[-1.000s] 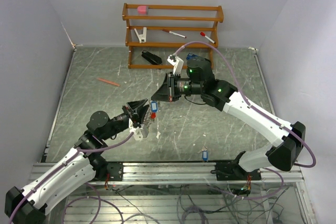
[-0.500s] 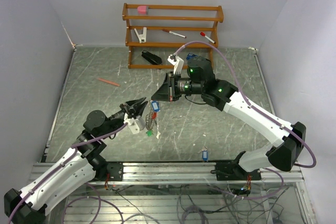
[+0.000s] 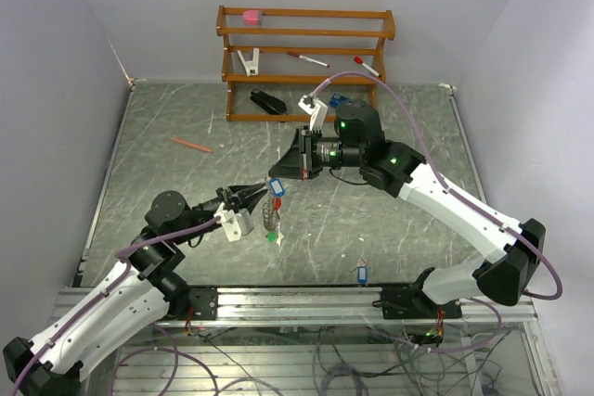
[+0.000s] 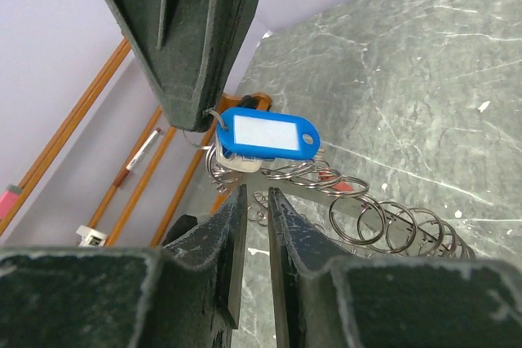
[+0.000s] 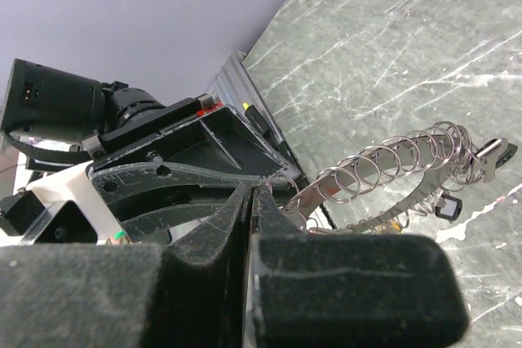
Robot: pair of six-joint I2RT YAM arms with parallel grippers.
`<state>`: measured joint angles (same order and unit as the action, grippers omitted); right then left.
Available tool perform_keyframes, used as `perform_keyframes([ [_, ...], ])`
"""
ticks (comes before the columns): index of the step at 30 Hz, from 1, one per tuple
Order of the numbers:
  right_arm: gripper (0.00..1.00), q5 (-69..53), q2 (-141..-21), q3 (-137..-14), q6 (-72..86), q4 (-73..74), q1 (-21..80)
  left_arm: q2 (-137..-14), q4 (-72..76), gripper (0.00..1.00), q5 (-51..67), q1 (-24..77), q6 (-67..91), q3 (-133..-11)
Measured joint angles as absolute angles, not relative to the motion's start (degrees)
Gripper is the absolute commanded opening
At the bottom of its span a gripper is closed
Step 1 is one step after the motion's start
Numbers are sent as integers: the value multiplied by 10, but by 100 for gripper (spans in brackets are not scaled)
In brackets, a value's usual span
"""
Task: Put the keys on the keyring
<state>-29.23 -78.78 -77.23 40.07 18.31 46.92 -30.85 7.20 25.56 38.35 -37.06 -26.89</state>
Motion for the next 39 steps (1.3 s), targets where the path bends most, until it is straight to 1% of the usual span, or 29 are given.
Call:
perform_keyframes([
  [4, 0, -295, -788, -772, 400, 183, 469, -317, 58, 25, 268, 383, -374, -279],
  [7, 0, -300, -788, -772, 399, 183, 468, -320, 51, 20, 268, 383, -380, -279],
  [10, 0, -303, -787, -772, 397, 184, 468, -321, 40, 18, 266, 383, -390, -279],
  [17, 0, -310, -780, -772, 388, 198, 464, -321, 31, 19, 255, 379, -403, -279],
  [20, 0, -316, -775, -772, 385, 203, 462, -320, 31, 23, 253, 375, -403, -279],
  [26, 0, -329, -762, -772, 385, 210, 461, -324, 30, 42, 265, 372, -399, -293],
  [30, 0, -335, -756, -772, 384, 213, 461, -329, 31, 50, 288, 372, -389, -307],
  [32, 0, -338, -754, -771, 383, 213, 461, -332, 31, 51, 296, 372, -385, -309],
  [39, 0, -344, -747, -760, 383, 213, 461, -352, 29, 43, 321, 372, -369, -315],
])
